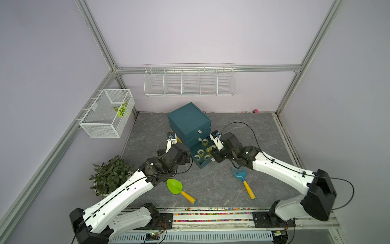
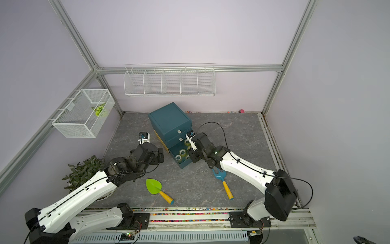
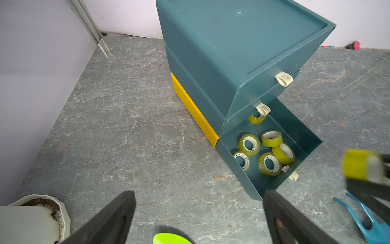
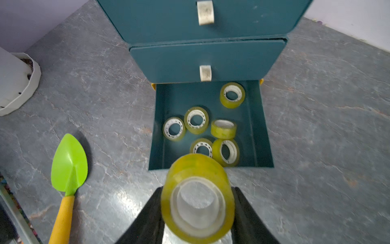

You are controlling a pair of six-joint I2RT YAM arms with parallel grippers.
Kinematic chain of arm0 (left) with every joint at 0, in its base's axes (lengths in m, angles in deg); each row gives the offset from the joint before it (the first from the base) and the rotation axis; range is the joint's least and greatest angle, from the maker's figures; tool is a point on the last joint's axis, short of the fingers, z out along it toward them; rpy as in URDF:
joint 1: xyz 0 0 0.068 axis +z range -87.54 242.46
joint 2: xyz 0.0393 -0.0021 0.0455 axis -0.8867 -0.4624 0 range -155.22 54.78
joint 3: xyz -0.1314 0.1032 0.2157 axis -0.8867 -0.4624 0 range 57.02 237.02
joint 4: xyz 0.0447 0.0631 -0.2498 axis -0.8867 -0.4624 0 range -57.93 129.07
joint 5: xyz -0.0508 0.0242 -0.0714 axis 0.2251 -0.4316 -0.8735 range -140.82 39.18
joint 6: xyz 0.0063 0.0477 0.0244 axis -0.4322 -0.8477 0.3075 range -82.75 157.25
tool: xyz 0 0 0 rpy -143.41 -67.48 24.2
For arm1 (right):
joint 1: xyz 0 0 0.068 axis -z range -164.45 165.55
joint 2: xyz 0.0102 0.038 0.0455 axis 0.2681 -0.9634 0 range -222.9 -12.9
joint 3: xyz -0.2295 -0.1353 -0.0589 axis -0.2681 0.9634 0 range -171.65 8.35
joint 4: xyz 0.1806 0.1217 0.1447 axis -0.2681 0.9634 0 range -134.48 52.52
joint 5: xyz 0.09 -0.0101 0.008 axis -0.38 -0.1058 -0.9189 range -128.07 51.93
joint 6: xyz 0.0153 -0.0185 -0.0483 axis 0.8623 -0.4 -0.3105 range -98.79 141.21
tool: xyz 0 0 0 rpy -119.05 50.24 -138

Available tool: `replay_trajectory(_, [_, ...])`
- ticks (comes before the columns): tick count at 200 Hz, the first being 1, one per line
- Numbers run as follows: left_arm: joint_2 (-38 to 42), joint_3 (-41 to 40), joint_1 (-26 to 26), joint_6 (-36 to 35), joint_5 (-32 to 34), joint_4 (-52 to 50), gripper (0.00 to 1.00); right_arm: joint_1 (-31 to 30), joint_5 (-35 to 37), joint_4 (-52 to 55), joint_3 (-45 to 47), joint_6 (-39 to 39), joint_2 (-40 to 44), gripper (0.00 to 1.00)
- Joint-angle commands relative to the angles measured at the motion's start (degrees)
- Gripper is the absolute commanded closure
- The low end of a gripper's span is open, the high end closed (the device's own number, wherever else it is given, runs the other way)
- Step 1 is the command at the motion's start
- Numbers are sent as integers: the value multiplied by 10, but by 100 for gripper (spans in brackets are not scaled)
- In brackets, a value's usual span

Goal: Place the transparent tape into the drawer according to color
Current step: Place the tape in the drawer, then close the drawer in the storage box.

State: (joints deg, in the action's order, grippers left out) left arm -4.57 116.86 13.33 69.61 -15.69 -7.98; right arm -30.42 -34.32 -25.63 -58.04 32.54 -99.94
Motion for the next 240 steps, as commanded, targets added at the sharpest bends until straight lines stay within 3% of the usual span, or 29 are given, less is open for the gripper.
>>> replay_trajectory(1, [5,-2,3,3,12,-5,0,0,-28,-22,-36,4,-64,59])
replay_trajectory(42, [4,-1,4,6,9,-8,0,2,-32,-50,-75,9,-150,58])
replay_trajectory(102, [0,0,6,4,9,-9,0,3,-38,-60,-91,22,-181,39])
replay_trajectory(141, [-3,7,7,3,6,-8,0,3,-24,-68,-69,32,-122,38])
replay_trajectory(186, [-29,56,18,-5,-8,10,0,2,-12,-101,24,76,1,39])
replay_trajectory(220, [-86,119,91,-16,-74,50,0,4,-2,-105,101,119,72,47])
replay_trajectory(240, [-130,154,135,-19,-103,77,15,10,-3,-105,141,142,101,54])
